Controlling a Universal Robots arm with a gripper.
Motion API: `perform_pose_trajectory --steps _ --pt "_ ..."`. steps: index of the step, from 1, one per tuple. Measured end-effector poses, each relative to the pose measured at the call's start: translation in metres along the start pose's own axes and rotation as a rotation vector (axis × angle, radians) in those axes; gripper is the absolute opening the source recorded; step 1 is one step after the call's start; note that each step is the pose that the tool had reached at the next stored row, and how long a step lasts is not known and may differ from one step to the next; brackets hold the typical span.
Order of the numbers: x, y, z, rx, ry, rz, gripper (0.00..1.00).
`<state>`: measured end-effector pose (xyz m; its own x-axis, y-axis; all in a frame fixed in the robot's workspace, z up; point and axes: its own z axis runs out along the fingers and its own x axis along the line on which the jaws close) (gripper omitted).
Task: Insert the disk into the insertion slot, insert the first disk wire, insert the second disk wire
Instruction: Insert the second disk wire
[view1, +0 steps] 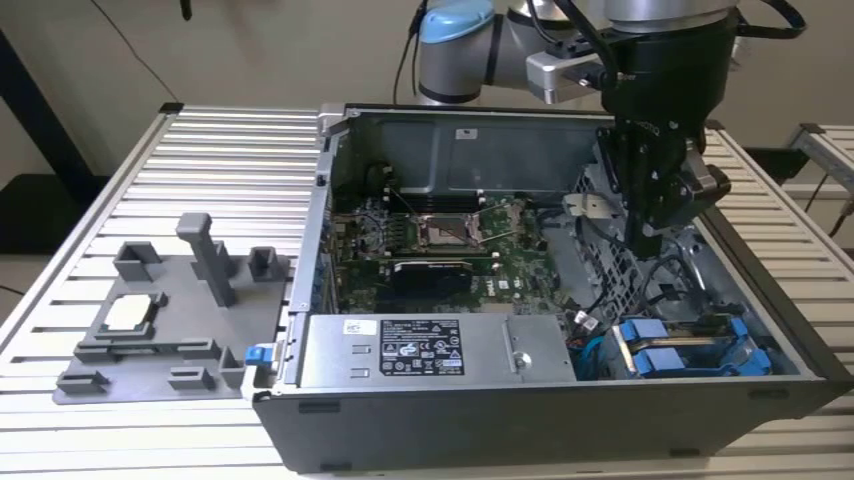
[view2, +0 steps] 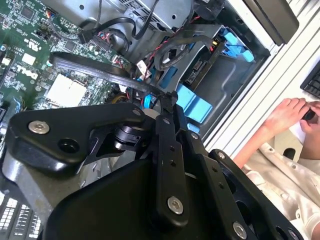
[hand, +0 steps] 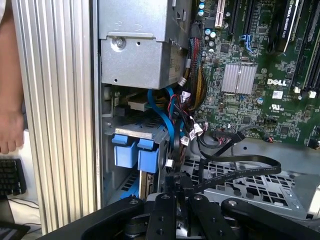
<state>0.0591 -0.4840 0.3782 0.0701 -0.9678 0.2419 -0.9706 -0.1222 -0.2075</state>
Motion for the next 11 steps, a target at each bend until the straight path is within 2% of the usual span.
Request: perform_pose_trajectory --steps 5,11 --pt "0.0029 -0.0002 0.0008 -0.0006 -0.0001 0.000 0.16" --pt "0.0160 -0.0027 0.0047 -0.0085 -0.0016 -0.002 0.16"
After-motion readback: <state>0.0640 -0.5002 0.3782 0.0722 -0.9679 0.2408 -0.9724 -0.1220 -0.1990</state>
